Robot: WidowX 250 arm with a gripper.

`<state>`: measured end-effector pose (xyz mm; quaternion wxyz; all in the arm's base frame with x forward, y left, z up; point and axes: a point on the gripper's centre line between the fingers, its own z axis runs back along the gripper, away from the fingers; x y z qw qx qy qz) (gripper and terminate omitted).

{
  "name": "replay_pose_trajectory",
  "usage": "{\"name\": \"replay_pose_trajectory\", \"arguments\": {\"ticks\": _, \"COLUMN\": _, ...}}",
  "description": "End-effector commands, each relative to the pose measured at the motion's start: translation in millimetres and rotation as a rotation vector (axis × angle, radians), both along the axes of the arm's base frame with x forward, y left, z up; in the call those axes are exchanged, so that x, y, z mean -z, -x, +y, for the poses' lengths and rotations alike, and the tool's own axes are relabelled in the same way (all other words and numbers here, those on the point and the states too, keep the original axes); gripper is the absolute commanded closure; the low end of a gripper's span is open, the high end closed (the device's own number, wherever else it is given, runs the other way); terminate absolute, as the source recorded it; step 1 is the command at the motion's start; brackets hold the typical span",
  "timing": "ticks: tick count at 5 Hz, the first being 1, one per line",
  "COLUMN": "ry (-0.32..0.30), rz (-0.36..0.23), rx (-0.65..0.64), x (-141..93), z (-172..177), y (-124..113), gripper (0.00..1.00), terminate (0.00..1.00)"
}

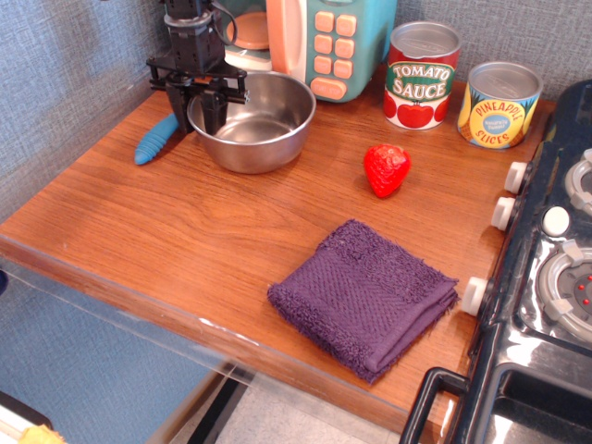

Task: Move the pot to the right of the spoon in front of microwave.

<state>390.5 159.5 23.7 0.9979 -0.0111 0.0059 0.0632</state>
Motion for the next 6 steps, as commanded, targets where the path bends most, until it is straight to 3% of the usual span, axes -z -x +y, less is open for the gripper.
{"name": "replay_pose_trajectory", "arguments": {"ticks": 1, "ry": -0.076, "rz": -0.16, "rx": 0.021, "x": -68.5, "z": -0.8, "y": 7.2, "gripper": 0.0, "terminate": 0.0}}
{"name": "replay_pose_trajectory", "arguments": {"ticks": 2, "ry": -0.107, "rz": -0.215, "rx": 0.039, "x": -93.4, "z": -8.9, "y": 15.3, "gripper": 0.0, "terminate": 0.0}}
{"name": "replay_pose_trajectory", "arguments": {"ticks": 3, "ry": -0.068, "rz": -0.231, "rx": 0.088, "x": -108.3, "z": -29.2, "y": 25.7, "gripper": 0.0, "terminate": 0.0}}
{"name": "replay_pose_trajectory", "arguments": {"ticks": 5, "ry": -0.075, "rz": -0.181, "rx": 0.236, "x": -95.6, "z": -65.3, "y": 32.1, "gripper": 0.0, "terminate": 0.0}}
{"name": "replay_pose_trajectory", "arguments": {"ticks": 6, "ry": -0.075, "rz": -0.181, "rx": 0.236, "x": -95.6, "z": -65.3, "y": 32.1, "gripper": 0.0, "terminate": 0.0}}
